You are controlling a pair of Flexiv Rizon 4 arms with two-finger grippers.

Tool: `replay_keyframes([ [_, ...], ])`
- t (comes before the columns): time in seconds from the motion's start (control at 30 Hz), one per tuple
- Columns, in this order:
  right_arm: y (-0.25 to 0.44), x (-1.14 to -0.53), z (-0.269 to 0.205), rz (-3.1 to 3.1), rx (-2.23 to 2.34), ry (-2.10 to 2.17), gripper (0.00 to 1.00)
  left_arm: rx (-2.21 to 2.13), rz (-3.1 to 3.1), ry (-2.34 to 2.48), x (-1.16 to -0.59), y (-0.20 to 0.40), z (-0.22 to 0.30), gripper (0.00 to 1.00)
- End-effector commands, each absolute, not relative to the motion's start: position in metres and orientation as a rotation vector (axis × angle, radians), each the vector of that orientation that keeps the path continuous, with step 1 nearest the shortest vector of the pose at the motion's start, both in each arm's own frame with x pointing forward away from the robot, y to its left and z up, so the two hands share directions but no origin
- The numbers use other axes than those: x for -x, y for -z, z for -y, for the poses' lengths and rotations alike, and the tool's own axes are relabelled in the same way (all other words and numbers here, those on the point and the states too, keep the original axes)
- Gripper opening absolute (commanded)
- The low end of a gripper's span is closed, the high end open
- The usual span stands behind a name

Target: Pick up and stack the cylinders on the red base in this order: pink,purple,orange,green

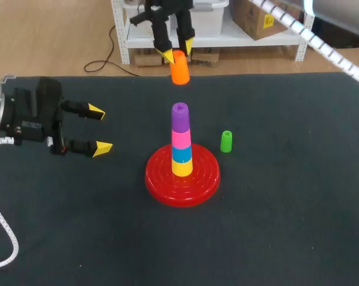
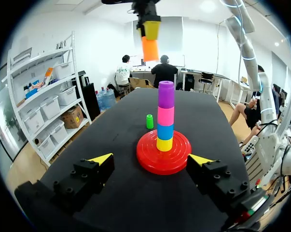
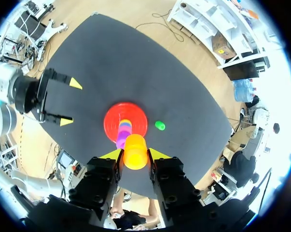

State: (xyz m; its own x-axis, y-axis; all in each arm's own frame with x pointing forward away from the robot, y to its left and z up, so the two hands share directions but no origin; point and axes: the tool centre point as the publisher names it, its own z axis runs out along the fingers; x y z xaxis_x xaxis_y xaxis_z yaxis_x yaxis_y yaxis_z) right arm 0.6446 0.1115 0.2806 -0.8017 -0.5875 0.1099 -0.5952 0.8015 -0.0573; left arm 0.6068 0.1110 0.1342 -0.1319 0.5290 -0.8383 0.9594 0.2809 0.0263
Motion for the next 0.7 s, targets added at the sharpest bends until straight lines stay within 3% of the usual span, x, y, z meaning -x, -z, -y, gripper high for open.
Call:
replay_keyframes([
  [0.03,-0.273,-0.625,-0.1,3.104,-1.029,-0.02,0.0,-1.349,-1.772,0.704,-0.606,-0.133,-0.112,1.0],
  [0.7,-0.25,-0.609,-0.098,3.069,-1.036,-0.06,0.0,-1.349,-1.772,0.704,-0.606,-0.133,-0.112,1.0],
])
